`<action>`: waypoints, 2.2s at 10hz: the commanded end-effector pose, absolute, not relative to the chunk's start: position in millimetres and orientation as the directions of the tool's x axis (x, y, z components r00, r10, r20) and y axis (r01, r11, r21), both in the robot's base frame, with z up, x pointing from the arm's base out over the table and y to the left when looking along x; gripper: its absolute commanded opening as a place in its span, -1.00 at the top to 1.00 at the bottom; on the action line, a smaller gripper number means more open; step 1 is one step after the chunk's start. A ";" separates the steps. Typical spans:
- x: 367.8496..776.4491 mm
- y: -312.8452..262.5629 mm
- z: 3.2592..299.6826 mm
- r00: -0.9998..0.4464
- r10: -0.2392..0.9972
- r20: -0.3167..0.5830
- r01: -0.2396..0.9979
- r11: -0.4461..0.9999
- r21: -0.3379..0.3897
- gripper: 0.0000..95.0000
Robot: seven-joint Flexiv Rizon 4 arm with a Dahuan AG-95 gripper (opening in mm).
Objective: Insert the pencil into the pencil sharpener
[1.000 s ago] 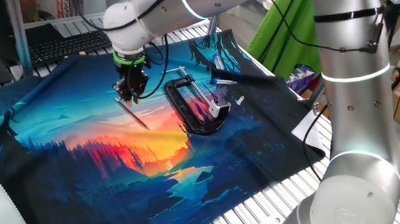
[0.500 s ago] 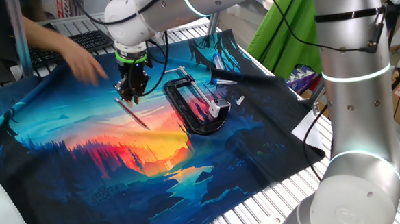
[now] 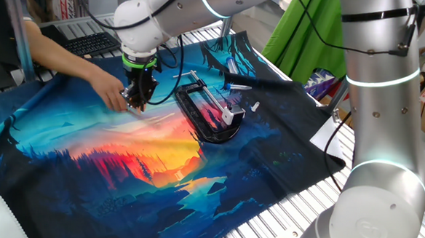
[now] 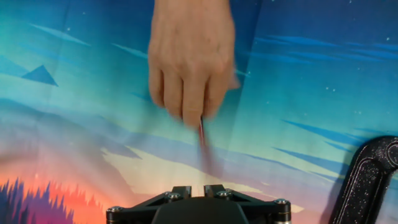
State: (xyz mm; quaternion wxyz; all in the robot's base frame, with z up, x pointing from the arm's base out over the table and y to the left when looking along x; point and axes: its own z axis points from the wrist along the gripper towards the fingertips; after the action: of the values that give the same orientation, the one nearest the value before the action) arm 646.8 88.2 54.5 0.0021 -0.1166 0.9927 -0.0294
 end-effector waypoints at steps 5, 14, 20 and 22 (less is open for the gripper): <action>643.5 88.4 60.2 -0.975 -0.222 0.010 -0.222 0.973 -0.064 1.00; 641.4 89.7 61.2 -0.973 -0.229 0.018 -0.230 0.970 -0.073 1.00; 639.5 91.6 61.7 -0.972 -0.236 0.020 -0.237 0.968 -0.079 1.00; 639.0 91.9 61.3 -0.972 -0.236 0.018 -0.237 0.968 -0.078 1.00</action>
State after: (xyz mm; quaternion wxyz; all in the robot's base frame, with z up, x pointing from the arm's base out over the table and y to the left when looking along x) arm 638.8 92.3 61.2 -0.0037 -0.1195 0.9920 -0.0395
